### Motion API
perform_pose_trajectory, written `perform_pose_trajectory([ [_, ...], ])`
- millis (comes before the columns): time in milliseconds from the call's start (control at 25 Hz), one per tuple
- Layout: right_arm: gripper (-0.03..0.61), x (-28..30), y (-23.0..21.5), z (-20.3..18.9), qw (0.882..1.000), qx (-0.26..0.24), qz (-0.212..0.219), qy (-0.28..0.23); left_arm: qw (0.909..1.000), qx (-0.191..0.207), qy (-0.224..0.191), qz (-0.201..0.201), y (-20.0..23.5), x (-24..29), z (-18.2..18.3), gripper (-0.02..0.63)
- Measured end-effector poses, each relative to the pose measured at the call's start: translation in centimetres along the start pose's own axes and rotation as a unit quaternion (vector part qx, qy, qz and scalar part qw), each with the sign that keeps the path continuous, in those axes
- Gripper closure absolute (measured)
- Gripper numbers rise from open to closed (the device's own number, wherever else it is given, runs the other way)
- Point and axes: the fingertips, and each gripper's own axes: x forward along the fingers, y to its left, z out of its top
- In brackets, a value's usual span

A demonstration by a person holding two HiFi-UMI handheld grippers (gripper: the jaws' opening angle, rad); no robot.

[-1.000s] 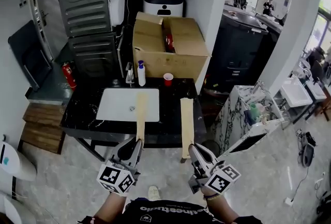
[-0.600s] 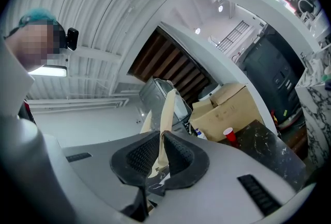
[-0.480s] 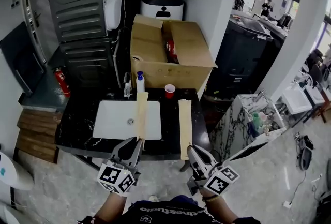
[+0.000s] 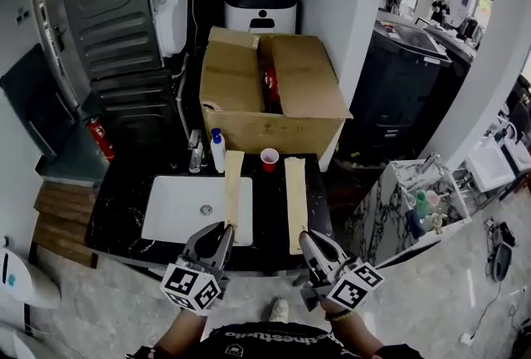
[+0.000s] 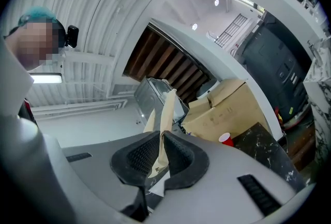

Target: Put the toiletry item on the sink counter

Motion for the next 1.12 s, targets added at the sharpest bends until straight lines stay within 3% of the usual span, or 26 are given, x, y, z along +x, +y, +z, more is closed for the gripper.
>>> perform_pose_trajectory([
  [360, 0.523, 2.0, -6.4, 3.7, 1.000, 0.012, 0.022, -0.003, 0.9994, 0.009, 0.020, 0.029, -0.6, 7.3, -1.3, 0.555],
  [520, 0.523, 3.0, -7.6, 3.8, 1.000, 0.019, 0.020, 0.000, 0.9978, 0.003, 0.049, 0.044, 0.2, 9.0, -3.0, 0.555],
  [680, 0.523, 4.2, -8.4, 3.7, 1.000, 0.022, 0.008, 0.000, 0.9947, -0.026, 0.087, 0.050, 1.8, 10.8, -5.8, 0.555],
  [880, 0.523, 5.1, -9.0, 3.0, 1.000, 0.025, -0.010, 0.001, 0.9852, -0.049, 0.154, 0.056, 4.1, 13.1, -11.4, 0.555],
  [1120, 0.523, 5.0, -9.7, 2.2, 0.999, 0.027, -0.034, 0.003, 0.9671, -0.080, 0.230, 0.073, 6.4, 15.2, -18.8, 0.555],
])
